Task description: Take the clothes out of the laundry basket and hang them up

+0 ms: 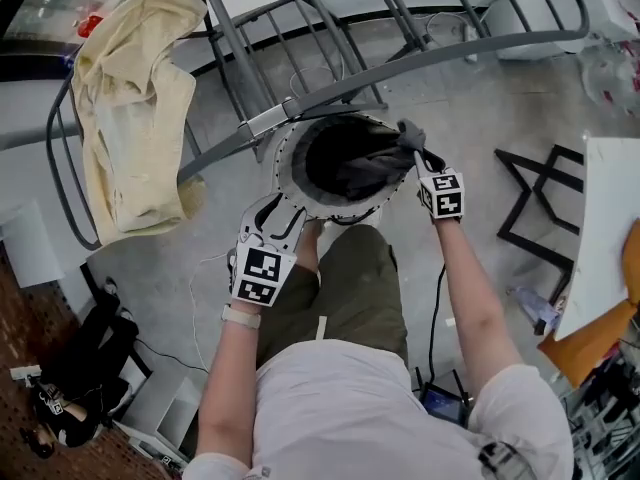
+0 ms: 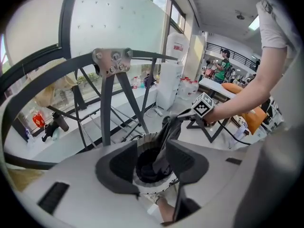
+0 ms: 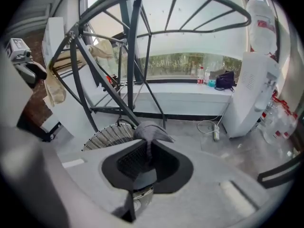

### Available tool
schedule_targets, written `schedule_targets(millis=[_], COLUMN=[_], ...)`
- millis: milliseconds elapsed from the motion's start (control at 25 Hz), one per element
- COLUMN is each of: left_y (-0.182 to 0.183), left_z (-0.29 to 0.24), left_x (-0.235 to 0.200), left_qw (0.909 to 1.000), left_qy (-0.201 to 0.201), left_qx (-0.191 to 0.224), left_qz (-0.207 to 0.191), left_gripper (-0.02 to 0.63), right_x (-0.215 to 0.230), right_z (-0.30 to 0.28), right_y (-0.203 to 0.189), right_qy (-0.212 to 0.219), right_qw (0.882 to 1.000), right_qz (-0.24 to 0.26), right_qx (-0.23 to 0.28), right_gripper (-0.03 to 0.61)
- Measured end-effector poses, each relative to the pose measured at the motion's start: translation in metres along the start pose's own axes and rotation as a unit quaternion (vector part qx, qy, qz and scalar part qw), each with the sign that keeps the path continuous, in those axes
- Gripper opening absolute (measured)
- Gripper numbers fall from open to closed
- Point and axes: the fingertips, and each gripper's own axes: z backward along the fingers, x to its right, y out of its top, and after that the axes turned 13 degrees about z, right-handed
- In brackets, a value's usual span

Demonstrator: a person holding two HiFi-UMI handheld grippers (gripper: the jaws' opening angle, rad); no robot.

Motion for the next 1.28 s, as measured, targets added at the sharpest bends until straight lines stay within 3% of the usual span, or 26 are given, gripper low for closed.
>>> schedule_targets(millis=[320,680,920,1280], left_y=[0.022,0.08,0.111,0.127], left_z=[0.017,0.018,0.011,-0.024], left_x=[0.013,0.041,0.056,0.094], left_qw=[0.9994,0.9936,0.9882,0.9774], left_qy=[-0.024,-0.081,-0.115,-0.158], left_qx=[0.024,0.063,0.071,0.052], left_qz=[-0.009,-0.046,-0.072,-0.13], left_gripper=[0.176,0.176,0.176,0.201], right_x=[-0.003,0.008,0.014,0.009], right_z=[0.095,0.209,0.285,0.39], right_y=[0.089,0.187,0.251,0.34], right_qy=[-0.029,-0.069,-0.103,-0.142], right_qw=[0.995,0.979,0.961,0.928], right_qz=[-0.006,0.003,0.017,0.056], right_qx=[0.094,0.191,0.257,0.341], right_gripper=[0.038,0.037,0.037,0.037])
